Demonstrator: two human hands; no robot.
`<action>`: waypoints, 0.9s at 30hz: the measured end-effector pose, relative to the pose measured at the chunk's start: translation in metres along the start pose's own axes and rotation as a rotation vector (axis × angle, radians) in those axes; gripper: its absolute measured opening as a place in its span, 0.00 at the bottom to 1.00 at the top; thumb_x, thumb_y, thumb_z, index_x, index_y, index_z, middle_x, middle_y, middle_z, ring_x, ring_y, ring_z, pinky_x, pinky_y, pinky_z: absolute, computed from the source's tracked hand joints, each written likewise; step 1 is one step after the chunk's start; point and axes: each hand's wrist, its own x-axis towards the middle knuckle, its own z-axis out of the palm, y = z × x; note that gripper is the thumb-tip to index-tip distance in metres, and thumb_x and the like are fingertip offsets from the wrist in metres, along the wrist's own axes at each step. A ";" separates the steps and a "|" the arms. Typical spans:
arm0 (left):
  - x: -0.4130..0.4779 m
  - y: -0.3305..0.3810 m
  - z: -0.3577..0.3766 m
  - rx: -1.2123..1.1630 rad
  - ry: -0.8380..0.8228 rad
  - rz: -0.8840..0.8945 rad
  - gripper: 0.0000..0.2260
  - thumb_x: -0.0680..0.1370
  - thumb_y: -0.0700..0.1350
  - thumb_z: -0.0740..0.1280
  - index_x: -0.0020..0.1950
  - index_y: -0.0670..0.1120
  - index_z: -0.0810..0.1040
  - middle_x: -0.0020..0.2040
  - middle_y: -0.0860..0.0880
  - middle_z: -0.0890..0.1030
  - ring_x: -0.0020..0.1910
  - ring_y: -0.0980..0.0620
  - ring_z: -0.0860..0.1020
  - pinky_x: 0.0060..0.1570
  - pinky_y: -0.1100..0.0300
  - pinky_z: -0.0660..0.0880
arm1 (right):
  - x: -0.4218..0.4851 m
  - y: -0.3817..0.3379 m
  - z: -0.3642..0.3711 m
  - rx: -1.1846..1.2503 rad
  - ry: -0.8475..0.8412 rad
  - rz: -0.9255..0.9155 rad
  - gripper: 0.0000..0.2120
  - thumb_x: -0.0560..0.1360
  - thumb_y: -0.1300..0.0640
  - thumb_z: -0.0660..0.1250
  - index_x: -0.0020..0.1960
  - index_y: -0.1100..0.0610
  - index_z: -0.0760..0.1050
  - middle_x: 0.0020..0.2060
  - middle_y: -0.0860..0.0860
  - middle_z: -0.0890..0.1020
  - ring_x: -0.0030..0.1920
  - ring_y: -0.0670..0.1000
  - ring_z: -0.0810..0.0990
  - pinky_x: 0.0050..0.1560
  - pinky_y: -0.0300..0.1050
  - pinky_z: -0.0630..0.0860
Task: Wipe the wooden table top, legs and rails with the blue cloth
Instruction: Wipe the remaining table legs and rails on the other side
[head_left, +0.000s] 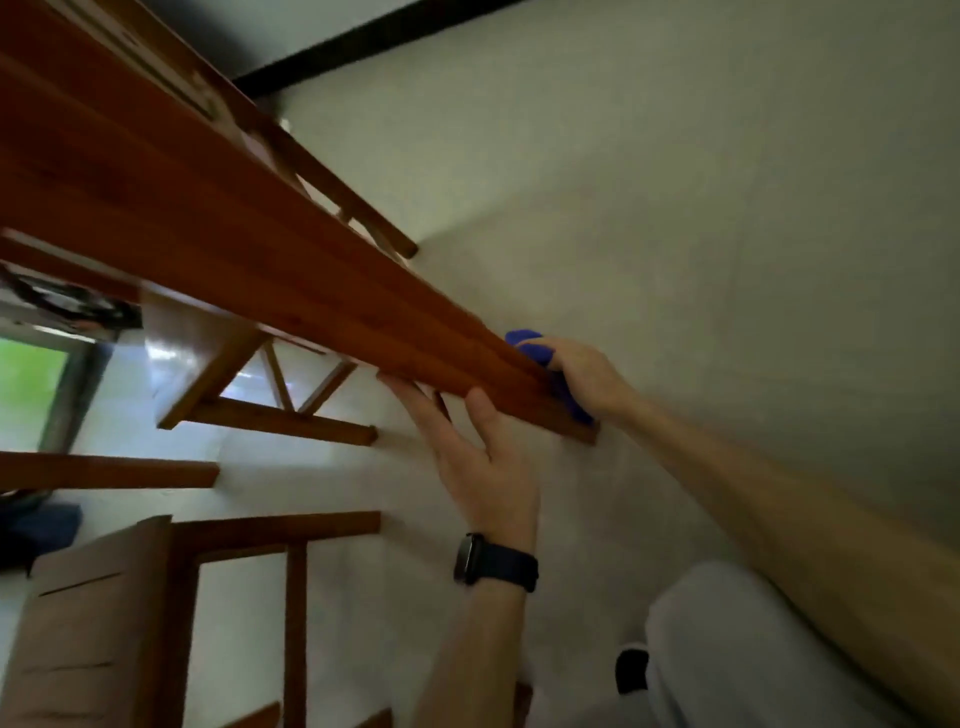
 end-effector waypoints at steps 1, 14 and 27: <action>-0.004 -0.007 0.003 0.011 -0.027 -0.020 0.32 0.82 0.55 0.58 0.77 0.67 0.39 0.81 0.54 0.53 0.75 0.52 0.64 0.68 0.42 0.70 | 0.004 0.013 -0.002 0.019 -0.014 0.072 0.16 0.78 0.58 0.58 0.58 0.60 0.81 0.51 0.41 0.83 0.43 0.32 0.80 0.44 0.27 0.73; 0.005 -0.050 0.018 0.151 -0.048 0.094 0.32 0.83 0.61 0.51 0.78 0.51 0.38 0.81 0.42 0.46 0.77 0.39 0.58 0.69 0.38 0.67 | 0.018 0.099 -0.022 -0.196 0.016 0.483 0.11 0.74 0.56 0.58 0.44 0.54 0.80 0.44 0.57 0.82 0.44 0.55 0.82 0.43 0.45 0.72; -0.052 0.052 -0.061 0.871 -1.168 -0.675 0.27 0.79 0.51 0.59 0.78 0.56 0.56 0.77 0.45 0.63 0.77 0.43 0.58 0.75 0.40 0.53 | -0.200 -0.047 0.008 -0.681 -0.217 0.657 0.24 0.81 0.56 0.57 0.76 0.49 0.59 0.75 0.61 0.60 0.66 0.64 0.70 0.61 0.54 0.70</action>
